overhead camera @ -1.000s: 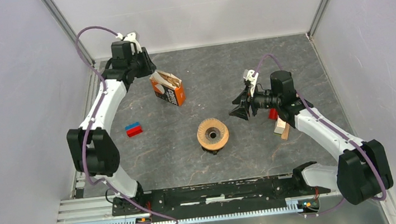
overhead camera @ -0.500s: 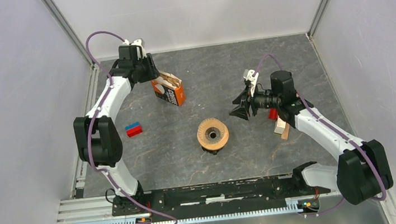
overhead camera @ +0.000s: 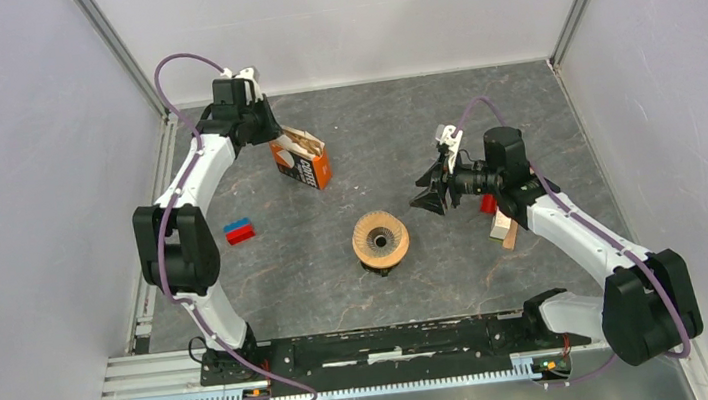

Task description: Place the coffee filter in the dripper

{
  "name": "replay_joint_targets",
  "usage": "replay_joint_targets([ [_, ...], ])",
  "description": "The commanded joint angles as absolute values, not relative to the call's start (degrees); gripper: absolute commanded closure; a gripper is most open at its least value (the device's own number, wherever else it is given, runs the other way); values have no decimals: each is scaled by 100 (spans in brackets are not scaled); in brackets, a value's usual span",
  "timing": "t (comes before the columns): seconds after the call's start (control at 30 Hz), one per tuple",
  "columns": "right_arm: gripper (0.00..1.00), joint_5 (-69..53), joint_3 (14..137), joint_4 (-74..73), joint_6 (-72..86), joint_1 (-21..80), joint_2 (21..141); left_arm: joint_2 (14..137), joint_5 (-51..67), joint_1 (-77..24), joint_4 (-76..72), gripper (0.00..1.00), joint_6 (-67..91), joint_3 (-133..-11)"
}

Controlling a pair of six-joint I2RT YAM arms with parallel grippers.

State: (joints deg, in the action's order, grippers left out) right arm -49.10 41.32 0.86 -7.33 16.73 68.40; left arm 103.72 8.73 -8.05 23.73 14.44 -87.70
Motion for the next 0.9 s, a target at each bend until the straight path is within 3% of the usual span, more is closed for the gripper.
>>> replay_joint_targets([
  [0.0, 39, -4975, 4078, 334, -712, 1644, 6748, 10354, 1018, -783, 2232, 80, 1625, -8993],
  [0.2, 38, -4975, 4061, 352, -703, 1635, 6735, 10308, 1057, -782, 2232, 98, 1644, -8965],
  [0.87, 38, -4992, 4019, 431, -642, 1626, 6706, 9642, 931, -782, 2379, 98, 1444, -9238],
])
